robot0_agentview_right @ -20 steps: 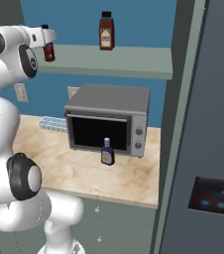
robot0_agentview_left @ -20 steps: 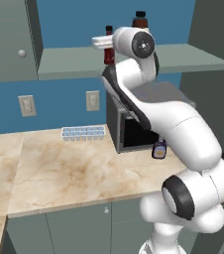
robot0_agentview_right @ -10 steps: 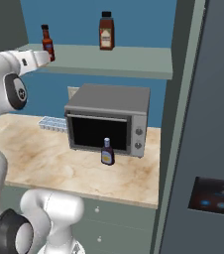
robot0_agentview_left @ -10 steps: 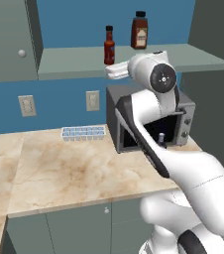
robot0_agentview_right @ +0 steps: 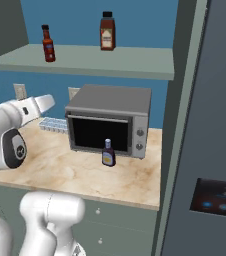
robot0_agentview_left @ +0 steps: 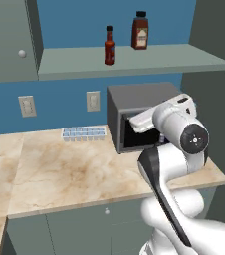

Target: Pick the condiment bottle and condiment bottle from the counter and place them in the cabinet.

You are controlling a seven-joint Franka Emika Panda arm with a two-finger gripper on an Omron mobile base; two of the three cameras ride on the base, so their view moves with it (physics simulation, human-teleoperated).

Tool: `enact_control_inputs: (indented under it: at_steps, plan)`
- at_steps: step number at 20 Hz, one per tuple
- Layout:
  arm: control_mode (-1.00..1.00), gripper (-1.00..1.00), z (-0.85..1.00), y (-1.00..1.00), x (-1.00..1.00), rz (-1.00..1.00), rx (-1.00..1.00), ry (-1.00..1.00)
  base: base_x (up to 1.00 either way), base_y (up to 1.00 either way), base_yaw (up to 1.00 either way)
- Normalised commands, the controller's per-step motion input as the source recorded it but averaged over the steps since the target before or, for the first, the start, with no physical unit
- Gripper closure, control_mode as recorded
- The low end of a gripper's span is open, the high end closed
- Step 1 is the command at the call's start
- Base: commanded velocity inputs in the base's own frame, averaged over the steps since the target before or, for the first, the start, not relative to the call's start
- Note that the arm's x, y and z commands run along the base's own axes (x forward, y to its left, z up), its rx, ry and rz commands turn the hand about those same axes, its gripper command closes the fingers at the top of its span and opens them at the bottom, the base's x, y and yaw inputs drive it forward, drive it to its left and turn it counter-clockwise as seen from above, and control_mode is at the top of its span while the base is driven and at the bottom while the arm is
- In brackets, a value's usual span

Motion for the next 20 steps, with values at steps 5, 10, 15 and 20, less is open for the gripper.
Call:
enact_control_inputs:
  at_steps: [5,10,15,20]
  plan:
    - [-1.00,-1.00,-0.95,-0.47,-0.54,-0.01,-0.22,0.17,0.00,0.00,0.00]
    - [-1.00,-1.00,-0.79,-0.62,-0.03,0.00,-0.14,0.15,0.00,0.00,0.00]
    - [-1.00,-1.00,-0.75,-0.59,0.09,0.00,-0.09,0.24,0.00,0.00,0.00]
    - [-1.00,-1.00,-0.90,-0.55,0.18,-0.01,-0.03,0.17,0.00,0.00,0.00]
